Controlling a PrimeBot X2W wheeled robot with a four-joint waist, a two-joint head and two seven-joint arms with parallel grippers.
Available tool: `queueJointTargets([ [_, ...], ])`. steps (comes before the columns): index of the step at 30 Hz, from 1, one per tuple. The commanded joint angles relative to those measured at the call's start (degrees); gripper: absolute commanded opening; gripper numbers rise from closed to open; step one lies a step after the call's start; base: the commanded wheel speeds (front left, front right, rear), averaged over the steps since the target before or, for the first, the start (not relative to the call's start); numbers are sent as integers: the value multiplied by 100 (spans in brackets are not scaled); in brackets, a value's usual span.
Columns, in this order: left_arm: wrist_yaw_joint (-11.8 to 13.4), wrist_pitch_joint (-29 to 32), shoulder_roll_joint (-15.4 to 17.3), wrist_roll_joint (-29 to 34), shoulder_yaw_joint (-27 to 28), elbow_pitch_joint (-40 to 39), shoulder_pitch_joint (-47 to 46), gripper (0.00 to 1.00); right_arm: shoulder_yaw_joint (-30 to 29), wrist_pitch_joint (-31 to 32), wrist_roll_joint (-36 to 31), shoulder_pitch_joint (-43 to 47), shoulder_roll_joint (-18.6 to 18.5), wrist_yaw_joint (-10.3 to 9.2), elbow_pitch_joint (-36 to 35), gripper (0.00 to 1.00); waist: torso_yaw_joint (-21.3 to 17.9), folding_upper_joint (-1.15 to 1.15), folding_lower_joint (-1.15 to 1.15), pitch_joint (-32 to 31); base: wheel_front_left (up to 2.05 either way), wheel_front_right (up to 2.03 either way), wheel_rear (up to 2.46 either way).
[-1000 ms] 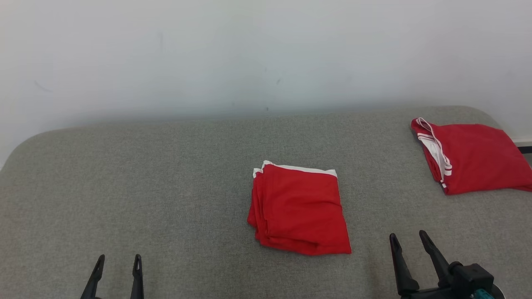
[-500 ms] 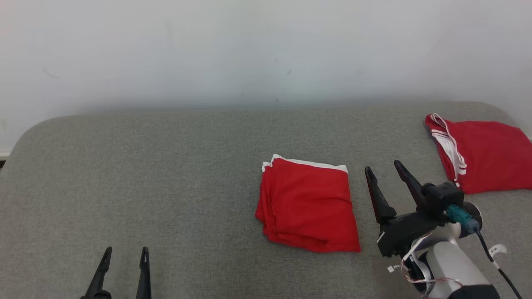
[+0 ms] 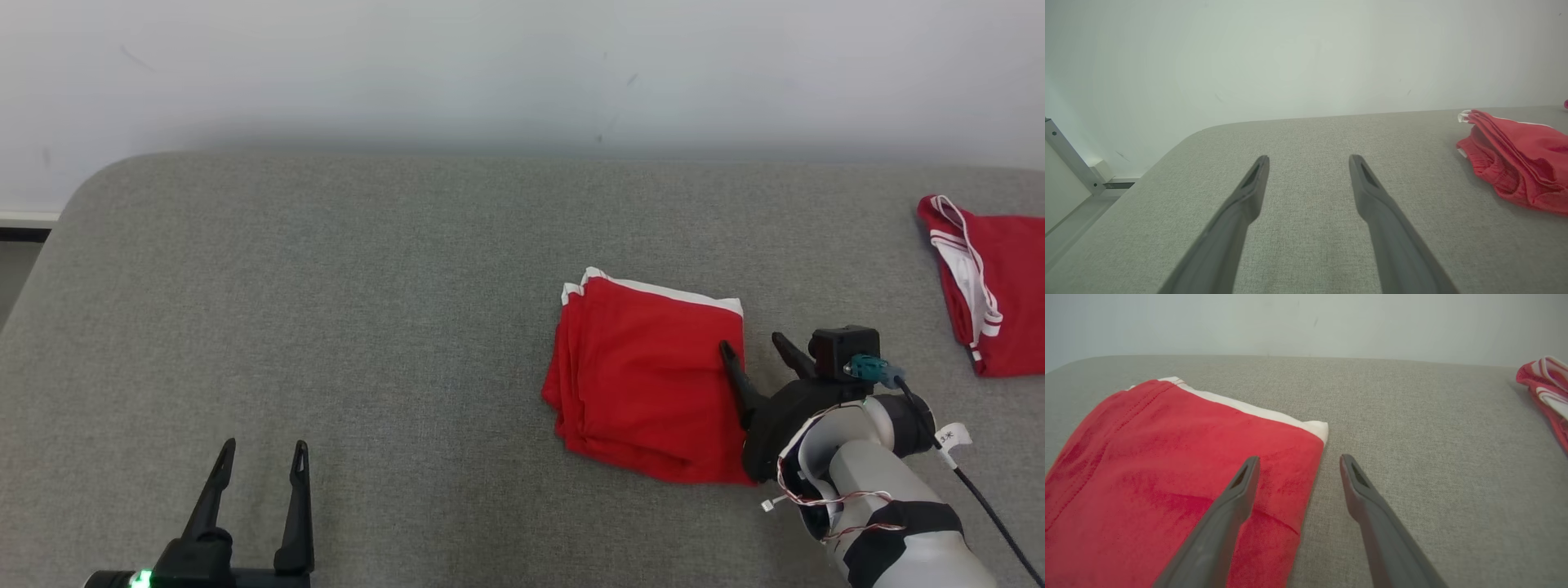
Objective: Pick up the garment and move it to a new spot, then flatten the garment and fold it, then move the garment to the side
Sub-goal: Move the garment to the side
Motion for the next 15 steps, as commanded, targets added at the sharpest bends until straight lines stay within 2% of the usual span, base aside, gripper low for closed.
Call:
queueJointTargets([
  [1, 11, -18, -30, -44, -11, 6, -68, 100, 46, -4, 105, -35, 77, 1, 102, 100, 87, -1, -2, 102, 0, 0, 0],
  [14, -15, -18, -108, -2, -109, 63, -310, 100, 396, 227, 775, -285, 383, 1, 1150, 100, 151, -1, -2, 307, 0, 0, 0],
  [15, -8, -18, -116, 2, -110, 53, -303, 100, 448, 281, 845, -266, 416, 1, 1155, 57, 147, -1, -2, 308, 0, 0, 0],
])
